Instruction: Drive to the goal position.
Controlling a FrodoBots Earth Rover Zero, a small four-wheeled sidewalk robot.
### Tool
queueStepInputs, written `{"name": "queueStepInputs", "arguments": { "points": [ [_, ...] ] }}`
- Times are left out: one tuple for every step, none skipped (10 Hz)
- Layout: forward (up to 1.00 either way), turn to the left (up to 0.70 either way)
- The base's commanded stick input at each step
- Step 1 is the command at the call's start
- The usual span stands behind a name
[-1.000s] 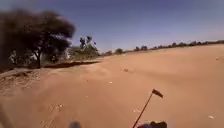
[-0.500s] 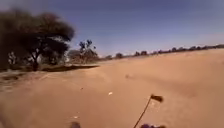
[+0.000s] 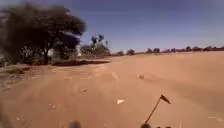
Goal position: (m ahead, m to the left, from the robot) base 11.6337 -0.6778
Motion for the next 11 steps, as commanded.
{"name": "queueStepInputs", "arguments": {
  "points": [
    [1.0, 0.27],
    [1.0, 0.27],
    [1.0, 0.27],
    [1.0, 0.27],
    [1.0, 0.27],
    [1.0, 0.27],
    [1.0, 0.0],
    [1.0, 0.0],
    [1.0, 0.0],
    [1.0, 0.0],
    [1.0, -0.02]
  ]
}}
